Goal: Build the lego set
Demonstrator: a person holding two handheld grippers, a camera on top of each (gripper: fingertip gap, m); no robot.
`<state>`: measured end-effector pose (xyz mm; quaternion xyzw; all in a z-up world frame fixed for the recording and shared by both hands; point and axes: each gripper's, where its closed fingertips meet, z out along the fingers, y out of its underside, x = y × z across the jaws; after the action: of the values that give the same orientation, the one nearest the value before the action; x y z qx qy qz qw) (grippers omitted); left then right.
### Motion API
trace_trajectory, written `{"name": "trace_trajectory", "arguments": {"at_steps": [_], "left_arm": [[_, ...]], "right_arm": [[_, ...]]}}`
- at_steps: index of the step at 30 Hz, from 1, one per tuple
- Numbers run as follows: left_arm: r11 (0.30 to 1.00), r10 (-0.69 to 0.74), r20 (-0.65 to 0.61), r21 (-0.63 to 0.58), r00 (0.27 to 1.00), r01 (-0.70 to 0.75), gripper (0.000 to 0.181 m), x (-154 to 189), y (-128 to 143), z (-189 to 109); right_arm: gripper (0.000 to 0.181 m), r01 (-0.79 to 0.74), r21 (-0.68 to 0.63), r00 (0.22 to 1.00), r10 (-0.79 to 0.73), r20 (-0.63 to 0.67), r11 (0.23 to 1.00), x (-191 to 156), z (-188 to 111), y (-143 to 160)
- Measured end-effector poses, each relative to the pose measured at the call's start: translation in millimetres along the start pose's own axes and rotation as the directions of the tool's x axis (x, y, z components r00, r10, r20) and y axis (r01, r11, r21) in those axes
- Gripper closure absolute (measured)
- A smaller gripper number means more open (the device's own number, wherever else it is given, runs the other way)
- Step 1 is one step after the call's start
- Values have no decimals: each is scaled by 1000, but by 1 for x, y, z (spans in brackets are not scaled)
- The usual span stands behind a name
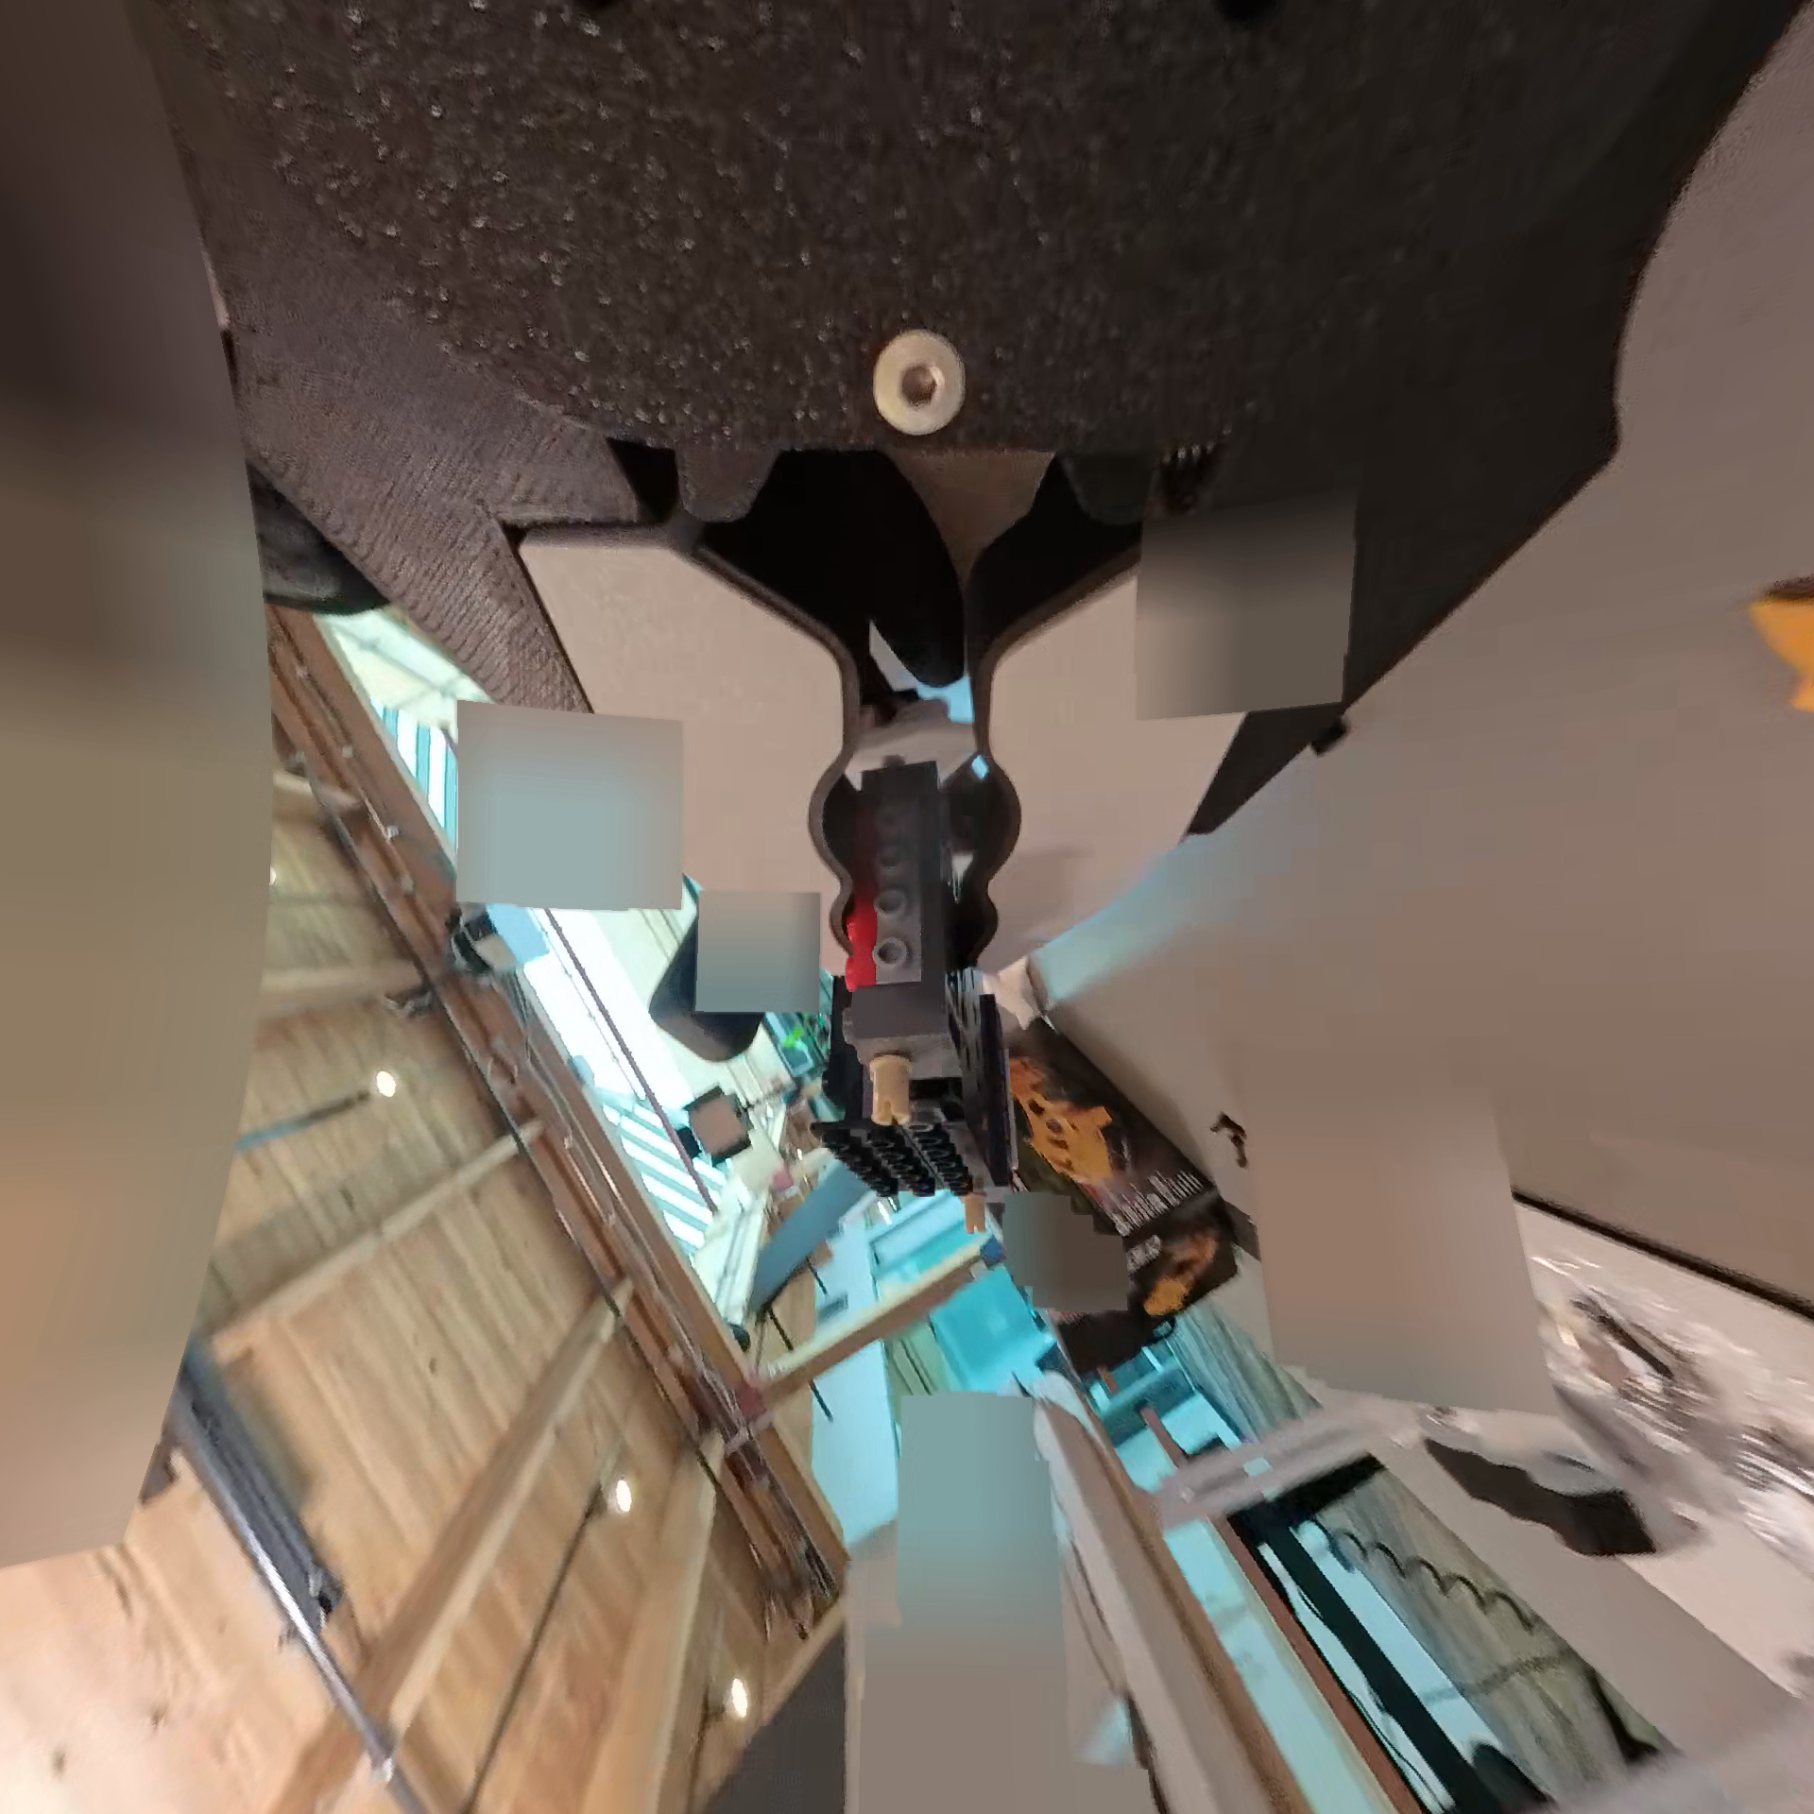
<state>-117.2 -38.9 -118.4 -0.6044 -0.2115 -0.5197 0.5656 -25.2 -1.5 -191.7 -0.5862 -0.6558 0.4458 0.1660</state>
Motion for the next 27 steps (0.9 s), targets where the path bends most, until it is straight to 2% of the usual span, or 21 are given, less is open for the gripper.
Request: {"name": "trace_trajectory", "arguments": {"at_steps": [1, 5, 8, 14, 18, 20, 22, 24, 27], "left_arm": [[1000, -14, 11, 25, 1000, 14, 161, -4, -4, -3], [996, -47, 41, 79, 998, 43, 164, -15, -11, -9], [994, -51, 50, 101, 997, 46, 164, -17, -15, -11], [989, -84, 44, 123, 996, 78, 164, -20, -17, -14], [990, -93, 40, 111, 995, 88, 164, -20, -15, -13], [991, -93, 42, 99, 995, 88, 162, -21, -12, -11], [992, -98, 41, 78, 994, 94, 164, -22, -8, -9], [992, -125, 18, 35, 992, 124, 164, -21, 0, -4], [978, -201, -48, -64, 978, 198, 164, -14, 20, 7]], "right_arm": [[151, 38, -59, 998, -40, -42, 998, 4, 13, 4], [155, 67, -192, 989, -90, -115, 979, 11, 57, 6], [157, 71, -249, 985, -107, -138, 966, 15, 75, 5], [170, 78, -315, 975, -139, -175, 946, 28, 87, 6], [173, 176, -317, 969, -220, -111, 932, 25, 86, 7], [174, 242, -300, 960, -272, -63, 923, 23, 80, 9], [175, 352, -235, 935, -353, 38, 906, 10, 64, 7], [175, 464, -174, 886, -452, 105, 869, -2, 36, 2], [175, 528, -98, 846, -513, 143, 843, -17, -13, -22]]}}
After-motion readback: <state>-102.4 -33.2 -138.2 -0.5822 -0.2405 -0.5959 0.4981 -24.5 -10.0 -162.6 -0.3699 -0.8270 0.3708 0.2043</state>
